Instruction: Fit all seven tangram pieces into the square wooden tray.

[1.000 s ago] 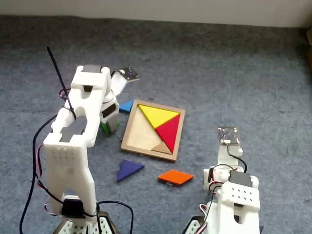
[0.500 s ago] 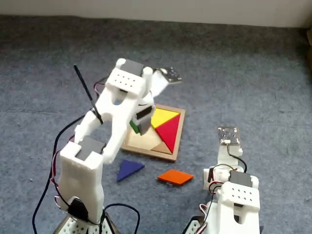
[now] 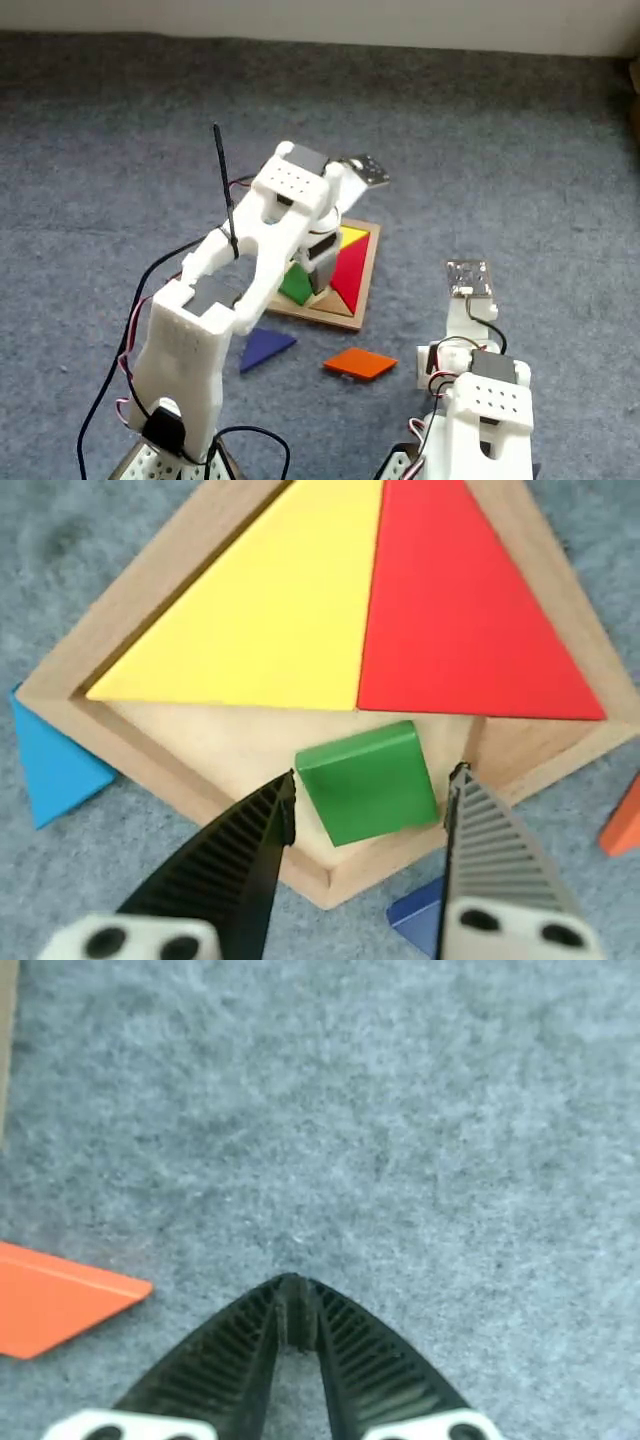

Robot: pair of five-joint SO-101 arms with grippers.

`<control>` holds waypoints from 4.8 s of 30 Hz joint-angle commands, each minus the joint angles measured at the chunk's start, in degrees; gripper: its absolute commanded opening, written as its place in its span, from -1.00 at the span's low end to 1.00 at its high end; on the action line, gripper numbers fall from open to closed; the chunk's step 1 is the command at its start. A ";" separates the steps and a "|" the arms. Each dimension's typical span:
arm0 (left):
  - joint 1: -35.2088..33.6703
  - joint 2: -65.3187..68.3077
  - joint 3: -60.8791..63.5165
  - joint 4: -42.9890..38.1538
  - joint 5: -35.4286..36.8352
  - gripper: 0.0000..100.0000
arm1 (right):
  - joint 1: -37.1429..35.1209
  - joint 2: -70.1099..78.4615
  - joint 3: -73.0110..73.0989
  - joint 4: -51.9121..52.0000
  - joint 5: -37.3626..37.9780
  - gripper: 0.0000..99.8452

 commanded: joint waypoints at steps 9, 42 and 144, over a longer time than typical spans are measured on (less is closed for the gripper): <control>-13.41 -12.35 -0.22 -8.00 0.09 -0.51 | 1.19 -0.75 0.04 -1.36 0.35 -0.99; -16.48 9.27 -3.82 -21.01 -13.63 -0.62 | 1.19 -0.75 0.04 -1.36 0.35 -0.99; -15.52 27.82 -51.30 11.16 -2.20 -0.72 | 1.19 -0.75 0.13 -1.36 0.35 -0.99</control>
